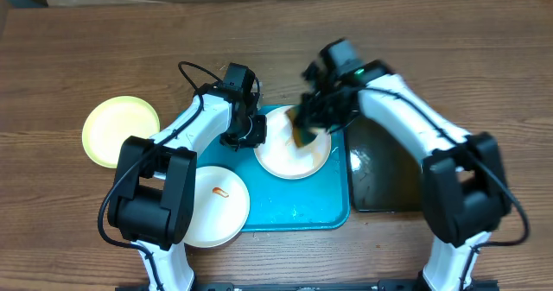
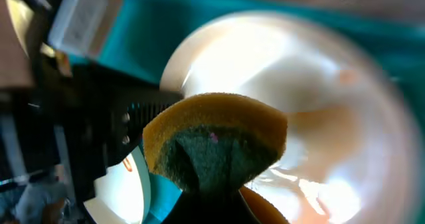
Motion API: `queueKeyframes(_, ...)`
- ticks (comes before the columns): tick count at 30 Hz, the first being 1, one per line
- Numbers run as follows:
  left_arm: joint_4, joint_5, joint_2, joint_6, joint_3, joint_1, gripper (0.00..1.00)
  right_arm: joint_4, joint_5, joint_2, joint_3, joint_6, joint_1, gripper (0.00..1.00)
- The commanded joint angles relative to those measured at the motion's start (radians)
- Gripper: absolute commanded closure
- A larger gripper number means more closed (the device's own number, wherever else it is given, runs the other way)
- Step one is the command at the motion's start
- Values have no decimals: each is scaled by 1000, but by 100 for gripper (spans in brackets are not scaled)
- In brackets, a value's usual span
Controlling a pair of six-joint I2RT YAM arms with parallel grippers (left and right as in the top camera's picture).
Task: Clean dirty plates on tray and stack at the side
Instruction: 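Wipe the white plate surface with the sponge in right gripper, then return sponge to black tray, release it, lift right arm away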
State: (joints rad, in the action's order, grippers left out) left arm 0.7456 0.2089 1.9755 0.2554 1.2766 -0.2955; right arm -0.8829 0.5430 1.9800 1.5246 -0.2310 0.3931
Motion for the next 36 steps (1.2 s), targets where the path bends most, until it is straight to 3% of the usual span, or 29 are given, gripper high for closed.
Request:
queueKeyframes(1, 12, -29, 40, -5, -11, -8, 90, -25, -25, -44, 23, 35, -15, 96)
queueKeyframes(9, 6, -29, 40, -5, -11, -8, 86, -31, -208, -48, -10, -9, -29, 96)
queueKeyframes(13, 8, -29, 40, -42, -2, -8, 78, -78, -251, -64, -6, -49, -126, 96)
queueKeyframes(22, 9, -33, 41, -22, -3, -13, 78, -260, -291, -67, -41, 57, -338, 96)
queueKeyframes(30, 8, -45, 41, -15, -5, -45, 79, -173, -378, -66, -172, 57, -363, 96)
queueKeyframes(31, 8, -53, 41, -14, -5, -48, 80, -166, -378, -66, -177, 57, -363, 91)
queueKeyframes(34, 10, -62, 41, -7, -5, -57, 90, -179, -375, -69, -159, 57, -363, 44)
queueKeyframes(36, 10, -63, 41, -8, -5, -59, 96, -217, -359, -69, -114, 56, -370, 36)
